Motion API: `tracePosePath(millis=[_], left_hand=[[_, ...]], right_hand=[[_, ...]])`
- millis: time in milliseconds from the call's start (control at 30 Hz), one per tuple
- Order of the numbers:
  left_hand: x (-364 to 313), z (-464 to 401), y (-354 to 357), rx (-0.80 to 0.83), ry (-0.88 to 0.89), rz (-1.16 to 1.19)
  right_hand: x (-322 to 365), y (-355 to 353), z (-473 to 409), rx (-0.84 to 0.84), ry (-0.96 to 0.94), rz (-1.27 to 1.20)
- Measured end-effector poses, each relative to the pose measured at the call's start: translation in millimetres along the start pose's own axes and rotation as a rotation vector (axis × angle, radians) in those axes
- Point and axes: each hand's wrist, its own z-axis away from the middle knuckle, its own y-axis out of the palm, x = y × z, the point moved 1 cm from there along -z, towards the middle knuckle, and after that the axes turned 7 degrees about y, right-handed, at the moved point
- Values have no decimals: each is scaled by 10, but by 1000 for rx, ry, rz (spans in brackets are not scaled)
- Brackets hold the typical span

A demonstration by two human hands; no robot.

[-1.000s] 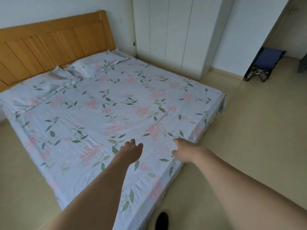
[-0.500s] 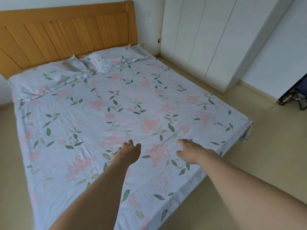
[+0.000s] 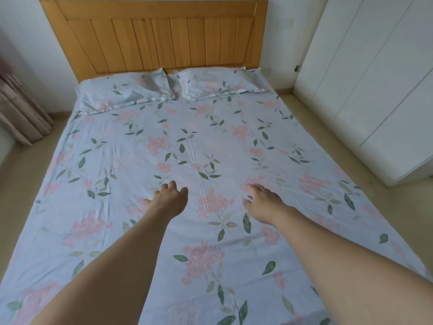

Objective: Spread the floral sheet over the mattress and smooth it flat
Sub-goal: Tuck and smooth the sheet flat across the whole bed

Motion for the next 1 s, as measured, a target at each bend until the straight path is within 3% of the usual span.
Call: tracePosePath(millis=[167, 333, 567, 767, 1000], left_hand=[[-57, -976, 586, -83, -98, 30], [115, -2087, 1952, -115, -113, -6], [293, -2953, 3452, -190, -49, -76], [489, -3098, 4053, -317, -9, -145], [540, -2783, 4325, -369, 34, -119]], right_hand=[[-281, 235, -1269, -110, -67, 34], [-499, 1319, -2525, -148, -192, 121], [-772, 2601, -3659, -171, -292, 152], [-1026, 3314, -3941, -207, -244, 233], [-1087, 3519, -3796, -253, -215, 271]])
